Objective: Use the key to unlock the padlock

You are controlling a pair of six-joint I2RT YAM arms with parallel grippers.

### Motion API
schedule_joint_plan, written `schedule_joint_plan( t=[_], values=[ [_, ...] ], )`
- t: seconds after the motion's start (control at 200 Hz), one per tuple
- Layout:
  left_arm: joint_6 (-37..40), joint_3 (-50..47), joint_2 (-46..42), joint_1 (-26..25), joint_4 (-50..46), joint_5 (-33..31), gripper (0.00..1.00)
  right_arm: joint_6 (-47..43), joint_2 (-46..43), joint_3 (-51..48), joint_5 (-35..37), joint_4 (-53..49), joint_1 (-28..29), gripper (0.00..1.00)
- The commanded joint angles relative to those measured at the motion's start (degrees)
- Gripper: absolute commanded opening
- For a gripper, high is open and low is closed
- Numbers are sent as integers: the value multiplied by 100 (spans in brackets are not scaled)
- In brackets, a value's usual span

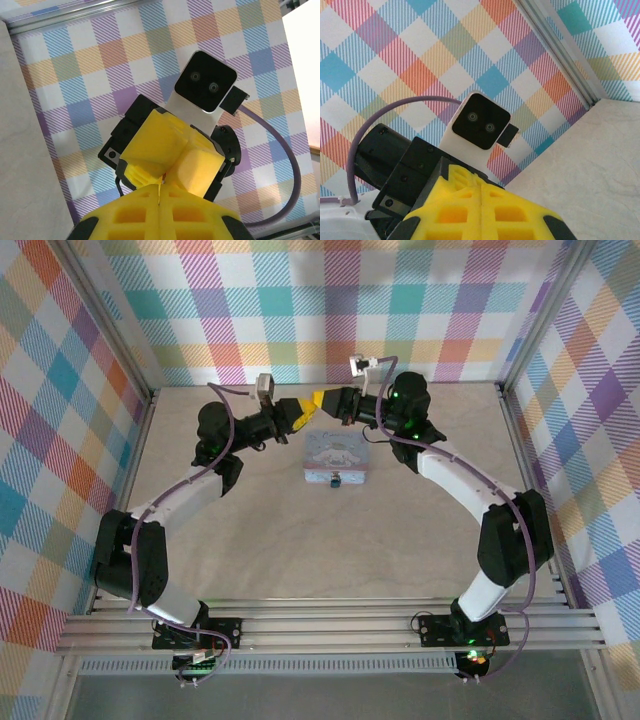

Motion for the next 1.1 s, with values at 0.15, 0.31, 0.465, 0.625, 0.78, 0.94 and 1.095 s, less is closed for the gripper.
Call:
schedule_joint_plan(
  t=[0.15,0.31,0.465,0.625,0.78,0.94,1.095],
  values=[
    [363,58,-92,-49,-252,18,0,-17,45,16,128,-518,69,21],
    [1631,312,-362,-43,-1730,4,0,165,-90,338,371,-1674,45,43],
    [3080,724,-590,-40,-3229,94,0,689,-277,378,297,-1967,-54,46],
    [3323,1012,-505,-31,-3569,404,0,1477,-85,577,-381,-2079,-116,43],
    [3225,971,-539,-31,-3351,373,0,2048,256,859,-1038,-1918,-116,28],
    [3278,949,-579,-18,-3512,309,0,2173,293,873,-1106,-1607,-112,5],
    [3254,859,-681,19,-3504,199,0,1965,225,893,-954,-1954,-116,24]
  ],
)
